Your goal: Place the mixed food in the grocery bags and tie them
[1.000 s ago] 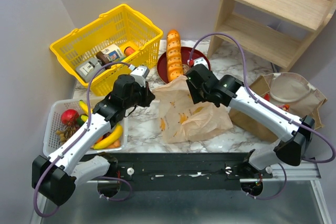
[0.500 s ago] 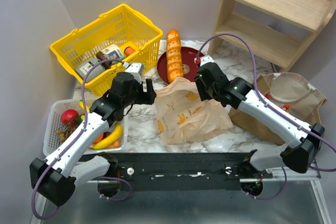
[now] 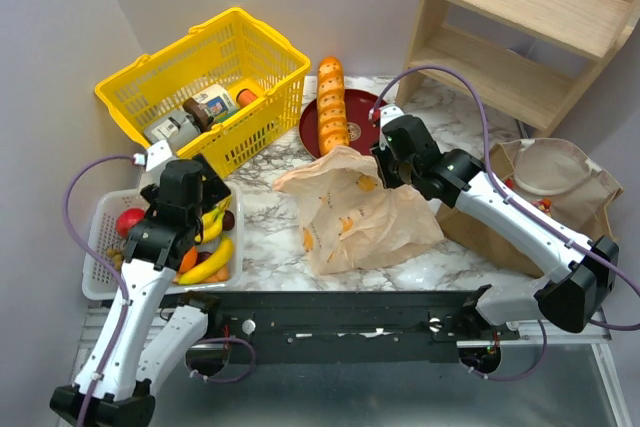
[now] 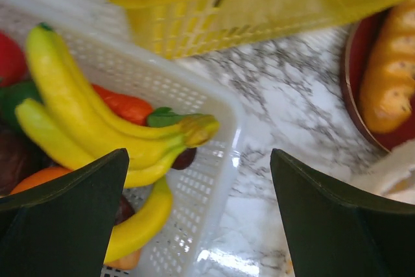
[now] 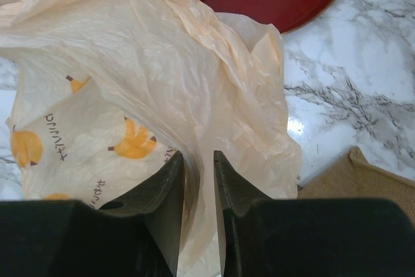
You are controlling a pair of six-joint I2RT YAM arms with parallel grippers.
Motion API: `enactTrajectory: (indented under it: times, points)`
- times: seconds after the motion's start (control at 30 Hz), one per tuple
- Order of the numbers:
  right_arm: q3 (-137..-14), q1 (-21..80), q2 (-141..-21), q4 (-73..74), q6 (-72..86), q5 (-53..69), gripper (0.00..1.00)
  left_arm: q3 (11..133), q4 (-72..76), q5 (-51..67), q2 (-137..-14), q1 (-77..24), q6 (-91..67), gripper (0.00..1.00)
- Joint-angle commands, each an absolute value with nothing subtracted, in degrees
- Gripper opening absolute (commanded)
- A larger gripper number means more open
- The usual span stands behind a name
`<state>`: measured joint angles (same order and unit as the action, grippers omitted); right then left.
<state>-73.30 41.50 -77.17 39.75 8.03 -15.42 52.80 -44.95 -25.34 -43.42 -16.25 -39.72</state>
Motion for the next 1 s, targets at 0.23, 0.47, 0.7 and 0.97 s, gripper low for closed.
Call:
enactTrajectory:
  times: [0.23, 0.47, 0.7, 0.97]
  points:
    - [-73.0, 41.1, -74.5, 36.5, 6.9, -10.7, 0.32, 47.4, -41.0, -24.8, -46.6, 6.3, -39.8, 0.99]
    - [-72.9, 41.0, -74.0, 36.6, 7.4, -10.5, 0.32, 43.9, -34.3, -18.5, -48.9, 14.6, -35.7, 0.95]
    - [-72.7, 41.0, -73.8, 36.7, 7.3, -11.5, 0.32, 41.0, -27.7, -13.5, -52.2, 16.5, -33.4, 0.78]
    - [-72.3, 41.0, -73.7, 36.8, 8.2, -12.0, 0.32, 38.7, -27.2, -12.0, -51.8, 16.6, -30.8, 0.44]
